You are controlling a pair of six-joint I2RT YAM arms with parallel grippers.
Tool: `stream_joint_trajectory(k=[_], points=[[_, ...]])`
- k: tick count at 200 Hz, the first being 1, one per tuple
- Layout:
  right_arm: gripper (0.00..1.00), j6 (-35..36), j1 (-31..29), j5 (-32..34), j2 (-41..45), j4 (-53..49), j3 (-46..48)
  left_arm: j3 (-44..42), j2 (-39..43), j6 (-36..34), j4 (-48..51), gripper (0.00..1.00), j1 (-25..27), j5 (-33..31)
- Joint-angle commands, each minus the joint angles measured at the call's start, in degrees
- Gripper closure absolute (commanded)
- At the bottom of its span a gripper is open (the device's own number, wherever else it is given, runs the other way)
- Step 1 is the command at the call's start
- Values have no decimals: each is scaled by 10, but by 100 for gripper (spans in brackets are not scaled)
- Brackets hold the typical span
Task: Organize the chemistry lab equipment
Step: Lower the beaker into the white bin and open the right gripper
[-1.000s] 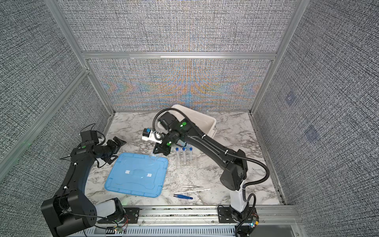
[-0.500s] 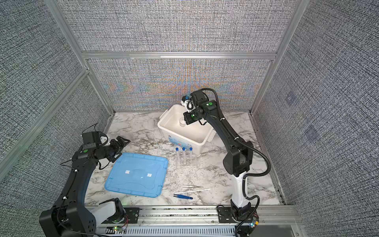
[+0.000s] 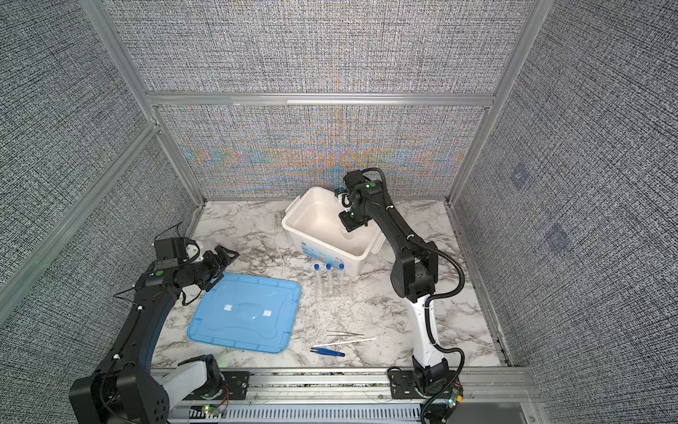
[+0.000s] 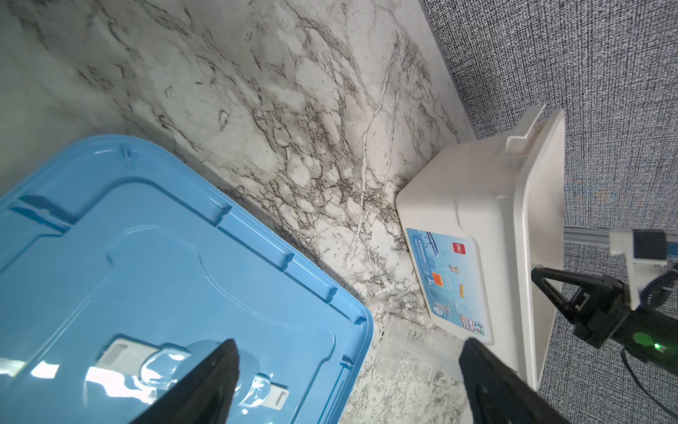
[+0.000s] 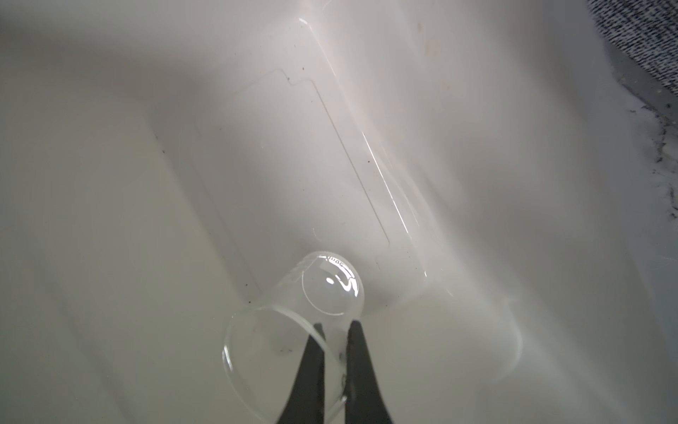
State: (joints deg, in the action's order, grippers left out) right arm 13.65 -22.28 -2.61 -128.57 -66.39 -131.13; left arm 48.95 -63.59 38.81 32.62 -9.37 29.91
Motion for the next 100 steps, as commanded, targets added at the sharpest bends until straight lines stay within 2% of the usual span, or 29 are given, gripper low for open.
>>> stream_joint_trajectory(k=[1, 27, 47, 100], points=[[100, 81, 6, -7, -19, -50, -19, 4, 2, -17, 0, 5, 1, -6], [100, 132, 13, 30, -43, -76, -36, -1, 10, -17, 3, 5, 1, -6], [100, 162, 29, 5, -56, -91, -50, -13, 15, -17, -2, 5, 2, -9], [100, 208, 44, 1, -83, -103, -71, -9, 24, -50, 48, 5, 2, -26]])
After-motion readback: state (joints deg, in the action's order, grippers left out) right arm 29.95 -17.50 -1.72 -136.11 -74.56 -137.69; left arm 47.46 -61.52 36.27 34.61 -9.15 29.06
